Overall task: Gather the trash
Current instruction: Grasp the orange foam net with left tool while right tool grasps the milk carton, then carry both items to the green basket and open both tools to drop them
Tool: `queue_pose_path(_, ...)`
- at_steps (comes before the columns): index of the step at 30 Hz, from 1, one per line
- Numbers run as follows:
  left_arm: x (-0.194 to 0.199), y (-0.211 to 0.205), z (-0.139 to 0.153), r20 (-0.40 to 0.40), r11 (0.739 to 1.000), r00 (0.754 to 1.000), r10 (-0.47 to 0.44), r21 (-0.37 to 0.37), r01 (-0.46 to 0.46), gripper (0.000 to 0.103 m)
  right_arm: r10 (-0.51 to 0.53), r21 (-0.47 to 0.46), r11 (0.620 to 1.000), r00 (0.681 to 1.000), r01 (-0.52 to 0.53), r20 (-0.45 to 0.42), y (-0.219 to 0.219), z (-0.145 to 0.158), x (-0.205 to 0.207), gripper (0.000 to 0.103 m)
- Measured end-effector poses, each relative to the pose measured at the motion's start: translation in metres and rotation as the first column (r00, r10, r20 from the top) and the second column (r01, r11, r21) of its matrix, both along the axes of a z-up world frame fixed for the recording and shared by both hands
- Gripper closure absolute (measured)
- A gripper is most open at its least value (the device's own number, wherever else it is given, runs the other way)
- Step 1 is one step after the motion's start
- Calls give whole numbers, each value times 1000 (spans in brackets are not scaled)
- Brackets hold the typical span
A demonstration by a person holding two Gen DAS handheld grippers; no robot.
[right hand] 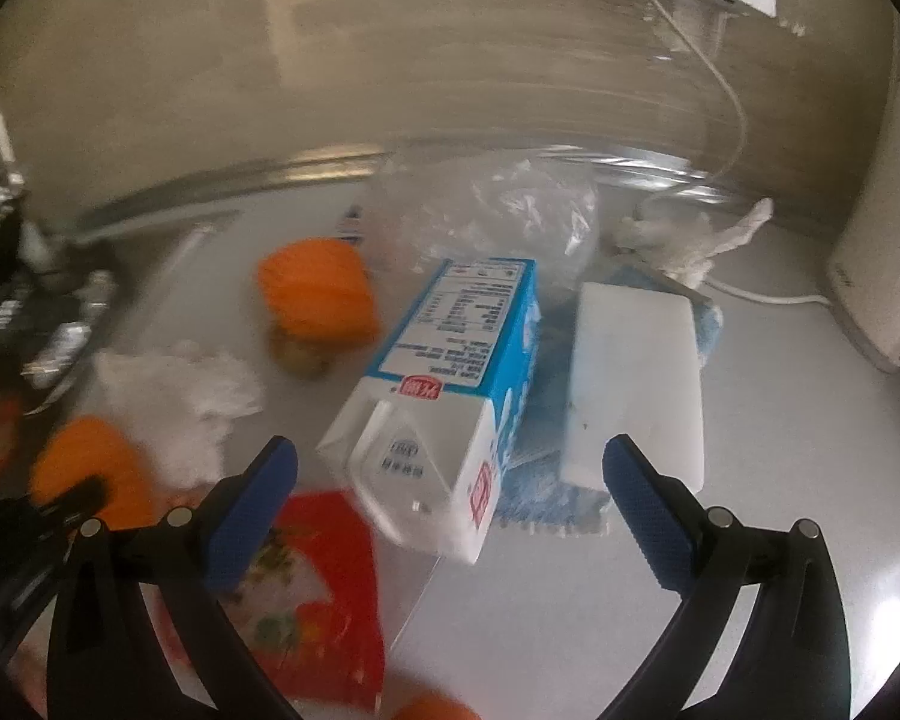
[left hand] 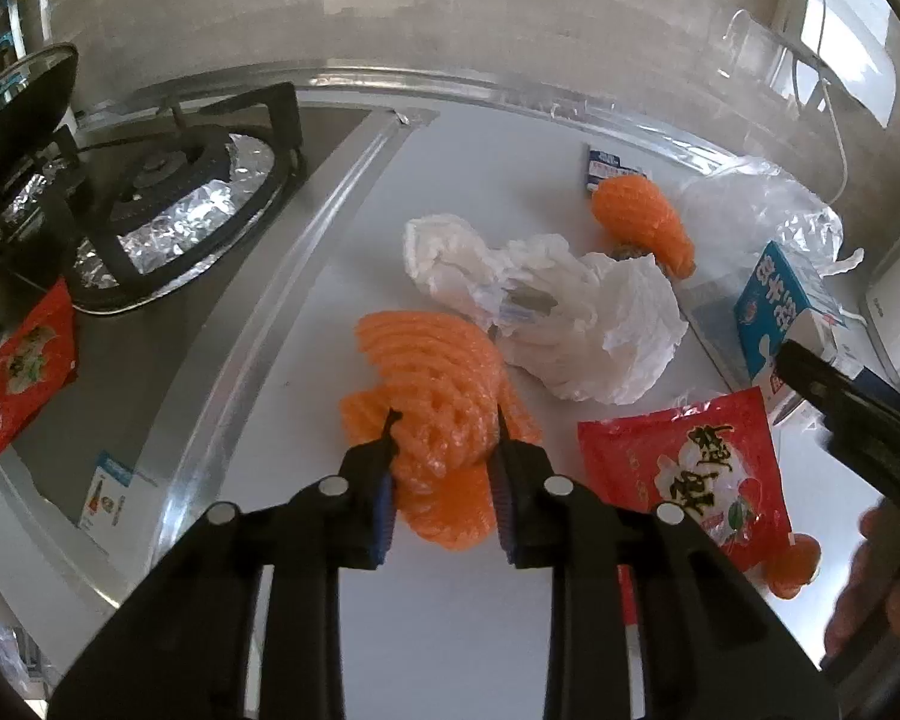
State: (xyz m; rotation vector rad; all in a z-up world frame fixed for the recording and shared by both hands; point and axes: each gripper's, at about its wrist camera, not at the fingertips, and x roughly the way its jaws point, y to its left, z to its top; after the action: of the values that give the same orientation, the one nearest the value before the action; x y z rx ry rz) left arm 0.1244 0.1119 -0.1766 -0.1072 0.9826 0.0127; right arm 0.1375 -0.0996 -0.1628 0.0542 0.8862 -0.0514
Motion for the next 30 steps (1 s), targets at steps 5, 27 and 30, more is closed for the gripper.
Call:
queue_pose_path(5,-12,8,9,28,1000,1000,3,-9,-3,79,-43,67,997,999,44,-26,-5,-11,4,58)
queue_pose_path(27,-235,42,71,58,884,886,-460,-65,463,79,73,244,967,997,-72,3,63,78,-250,61)
queue_pose_path(30,-272,50,55,28,856,857,-514,-48,515,78,81,238,969,997,-74,-19,85,73,-292,61)
